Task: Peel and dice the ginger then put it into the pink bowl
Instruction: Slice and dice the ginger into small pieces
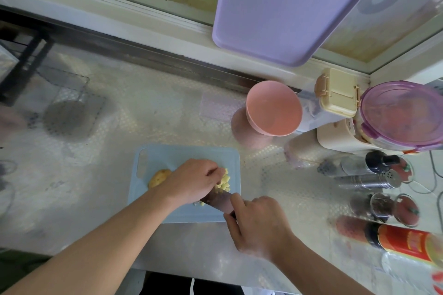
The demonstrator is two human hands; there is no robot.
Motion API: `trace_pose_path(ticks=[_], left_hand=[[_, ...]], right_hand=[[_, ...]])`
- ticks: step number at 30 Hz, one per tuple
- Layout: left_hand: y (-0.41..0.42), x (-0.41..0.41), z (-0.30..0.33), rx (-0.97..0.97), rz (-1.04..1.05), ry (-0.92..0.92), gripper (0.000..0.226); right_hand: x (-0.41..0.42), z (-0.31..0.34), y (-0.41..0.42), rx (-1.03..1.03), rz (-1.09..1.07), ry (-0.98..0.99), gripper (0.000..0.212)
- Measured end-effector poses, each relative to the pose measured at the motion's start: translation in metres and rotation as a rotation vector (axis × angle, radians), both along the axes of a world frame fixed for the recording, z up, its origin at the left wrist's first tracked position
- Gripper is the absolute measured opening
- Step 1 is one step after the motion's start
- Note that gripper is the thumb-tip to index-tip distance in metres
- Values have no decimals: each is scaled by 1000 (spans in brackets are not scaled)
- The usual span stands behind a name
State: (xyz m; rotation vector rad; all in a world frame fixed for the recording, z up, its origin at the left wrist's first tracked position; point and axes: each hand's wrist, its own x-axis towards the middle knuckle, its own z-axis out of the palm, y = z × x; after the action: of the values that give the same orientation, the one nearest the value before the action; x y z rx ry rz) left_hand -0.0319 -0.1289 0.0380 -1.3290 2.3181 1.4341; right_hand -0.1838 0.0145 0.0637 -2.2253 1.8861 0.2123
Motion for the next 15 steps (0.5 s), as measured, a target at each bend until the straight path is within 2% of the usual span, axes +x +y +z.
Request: trace_pose_path(ticks=[2, 5, 8, 10, 13, 15], left_hand=[[1, -2, -1, 64, 48, 30, 51], [6, -7, 0, 186, -2, 2, 50], [7, -9, -3, 165, 38, 28, 49], [5, -6, -5, 186, 150, 134, 48], [1, -2, -6, 321, 385, 308, 36], [-5, 3, -3, 341, 533, 365, 30]], right_hand=[[0, 1, 0, 0, 2, -3, 25], [0, 2, 0, -2, 8, -11, 25], [0, 2, 3, -5, -2, -35, 24], [0, 2, 5, -9, -7, -44, 22], [0, 3, 6, -21, -8, -39, 22], [-1, 5, 6, -28, -20, -37, 23]])
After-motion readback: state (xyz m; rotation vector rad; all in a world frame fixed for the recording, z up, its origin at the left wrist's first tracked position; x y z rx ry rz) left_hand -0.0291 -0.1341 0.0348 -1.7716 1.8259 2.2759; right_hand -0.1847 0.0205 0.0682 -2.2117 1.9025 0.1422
